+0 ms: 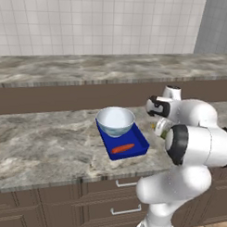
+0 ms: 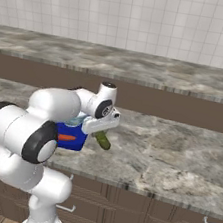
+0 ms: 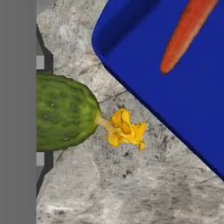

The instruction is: Place the two vegetables and bowl onto the tray for setting up a vegetable dip station.

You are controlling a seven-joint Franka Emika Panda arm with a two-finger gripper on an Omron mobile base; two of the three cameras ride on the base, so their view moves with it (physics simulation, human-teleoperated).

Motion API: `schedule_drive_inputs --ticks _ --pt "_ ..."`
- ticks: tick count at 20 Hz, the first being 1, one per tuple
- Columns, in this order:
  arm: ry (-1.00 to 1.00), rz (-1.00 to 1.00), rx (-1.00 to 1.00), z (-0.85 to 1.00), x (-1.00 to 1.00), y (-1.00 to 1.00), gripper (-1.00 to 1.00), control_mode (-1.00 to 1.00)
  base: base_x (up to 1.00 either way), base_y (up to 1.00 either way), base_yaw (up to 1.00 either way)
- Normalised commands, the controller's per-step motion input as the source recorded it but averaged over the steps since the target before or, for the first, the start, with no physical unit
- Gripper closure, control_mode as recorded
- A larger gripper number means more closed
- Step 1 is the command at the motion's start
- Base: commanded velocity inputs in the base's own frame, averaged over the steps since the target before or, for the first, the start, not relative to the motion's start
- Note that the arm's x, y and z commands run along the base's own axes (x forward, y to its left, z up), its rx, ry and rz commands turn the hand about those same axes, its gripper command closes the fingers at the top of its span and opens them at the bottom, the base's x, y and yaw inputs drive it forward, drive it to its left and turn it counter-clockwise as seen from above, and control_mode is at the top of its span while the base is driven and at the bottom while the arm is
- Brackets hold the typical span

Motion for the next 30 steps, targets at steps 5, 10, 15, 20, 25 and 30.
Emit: schedule_drive_inputs --ticks 5,10,15,20,25,30 --pt "-0.11 0.27 0.03 0.18 -0.25 0.16 1.0 -1.0 0.0 0.0 0.0" --pt "-0.02 0.24 0.01 0.22 -0.16 0.22 1.0 -1.0 0.0 0.0 0.0" --pt "0.0 0.15 0.0 0.24 -0.2 0.14 1.0 -1.0 0.0 0.0 0.0" --pt "0.03 0.06 0.0 0.22 -0.21 0.09 1.0 -1.0 0.0 0.0 0.0" --pt "0.01 0.07 0.04 0.13 -0.27 0.14 1.0 -1.0 0.0 0.0 0.0" --pt "-0.02 0.06 0.05 0.01 -0.11 0.26 1.0 -1.0 0.0 0.0 0.0"
